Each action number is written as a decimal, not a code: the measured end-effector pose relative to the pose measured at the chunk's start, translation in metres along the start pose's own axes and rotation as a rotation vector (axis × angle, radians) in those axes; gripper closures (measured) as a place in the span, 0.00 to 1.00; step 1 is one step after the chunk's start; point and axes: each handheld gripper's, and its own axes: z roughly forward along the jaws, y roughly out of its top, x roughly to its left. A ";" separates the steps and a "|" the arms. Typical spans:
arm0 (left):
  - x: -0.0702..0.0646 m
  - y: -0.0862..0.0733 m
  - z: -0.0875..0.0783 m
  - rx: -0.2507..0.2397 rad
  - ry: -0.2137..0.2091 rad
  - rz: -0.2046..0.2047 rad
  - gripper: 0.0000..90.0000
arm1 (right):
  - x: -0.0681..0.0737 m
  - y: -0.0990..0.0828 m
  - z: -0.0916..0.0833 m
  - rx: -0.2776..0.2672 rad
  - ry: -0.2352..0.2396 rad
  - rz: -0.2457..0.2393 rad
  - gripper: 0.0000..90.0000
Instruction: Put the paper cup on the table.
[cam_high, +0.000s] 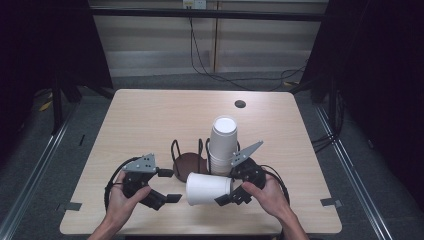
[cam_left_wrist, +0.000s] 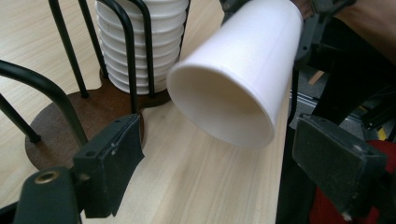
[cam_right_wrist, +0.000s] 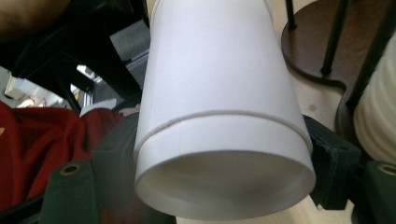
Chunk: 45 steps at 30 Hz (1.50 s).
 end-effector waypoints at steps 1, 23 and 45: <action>-0.001 -0.001 0.000 -0.004 0.002 -0.001 0.17 | 0.000 0.000 -0.001 -0.015 0.002 0.004 0.27; -0.006 -0.001 0.009 -0.058 -0.007 0.014 0.17 | -0.001 -0.002 -0.010 -0.200 0.042 -0.022 0.27; -0.010 0.002 0.007 -0.227 -0.039 -0.015 0.17 | 0.006 0.000 -0.006 -0.307 0.098 -0.092 0.27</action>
